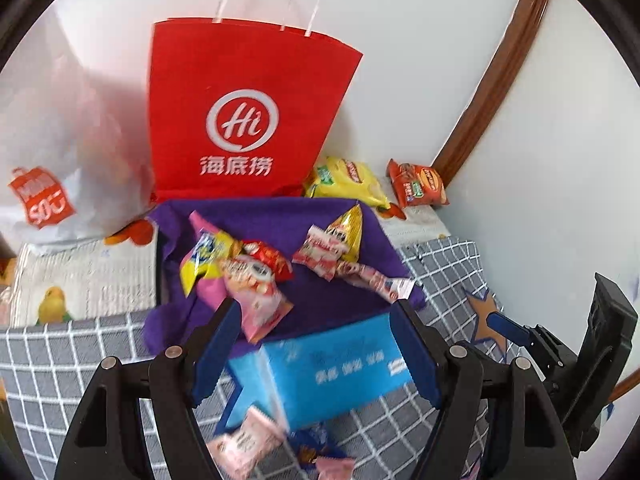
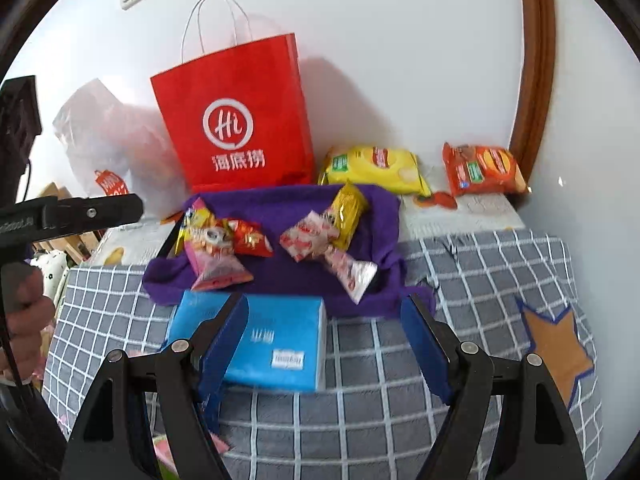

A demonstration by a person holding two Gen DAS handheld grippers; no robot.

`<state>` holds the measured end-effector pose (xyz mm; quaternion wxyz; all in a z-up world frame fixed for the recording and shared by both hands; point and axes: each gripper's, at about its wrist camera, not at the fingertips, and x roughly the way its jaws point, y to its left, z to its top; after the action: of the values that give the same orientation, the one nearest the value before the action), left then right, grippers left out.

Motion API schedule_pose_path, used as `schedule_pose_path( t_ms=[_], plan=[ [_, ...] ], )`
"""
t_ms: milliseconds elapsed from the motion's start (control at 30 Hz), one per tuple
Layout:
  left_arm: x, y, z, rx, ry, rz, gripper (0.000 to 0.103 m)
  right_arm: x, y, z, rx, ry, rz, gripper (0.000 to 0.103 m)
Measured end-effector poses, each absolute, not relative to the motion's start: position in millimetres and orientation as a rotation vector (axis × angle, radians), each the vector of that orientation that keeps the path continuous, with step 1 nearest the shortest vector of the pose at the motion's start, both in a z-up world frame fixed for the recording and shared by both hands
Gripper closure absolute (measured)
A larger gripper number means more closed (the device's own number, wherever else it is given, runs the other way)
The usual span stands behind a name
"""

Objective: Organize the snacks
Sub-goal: 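Move both open tools back down to the snack pile, then grasp pink peach candy packet with right tool while left tool approaches beige packet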

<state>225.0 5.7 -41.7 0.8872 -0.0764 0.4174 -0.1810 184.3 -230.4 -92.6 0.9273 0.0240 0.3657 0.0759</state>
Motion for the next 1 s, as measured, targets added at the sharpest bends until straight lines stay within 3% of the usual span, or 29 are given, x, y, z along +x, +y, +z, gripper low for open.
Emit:
schedule_pose_path(
  t_ms=[100, 667, 767, 1000],
  plan=[
    [209.0, 12.9, -47.1, -0.137, 0.866, -0.352, 0.028, 172.5, -224.6, -100.7, 0.045, 0.776, 0.157, 0.021],
    [143.1, 89.7, -79.8, -0.155, 0.896, -0.124, 0.028, 112.2, -166.3, -157.4, 0.004, 0.844, 0.327, 0.023],
    [134.4, 94.8, -83.5, -0.161, 0.899, -0.12, 0.028, 109.7, -155.8, -170.6, 0.023, 0.894, 0.37, 0.029],
    [124.5, 94.4, -92.5, -0.168, 0.921, -0.143, 0.028, 112.8, -129.5, -186.6, 0.048, 0.953, 0.394, 0.031]
  ],
)
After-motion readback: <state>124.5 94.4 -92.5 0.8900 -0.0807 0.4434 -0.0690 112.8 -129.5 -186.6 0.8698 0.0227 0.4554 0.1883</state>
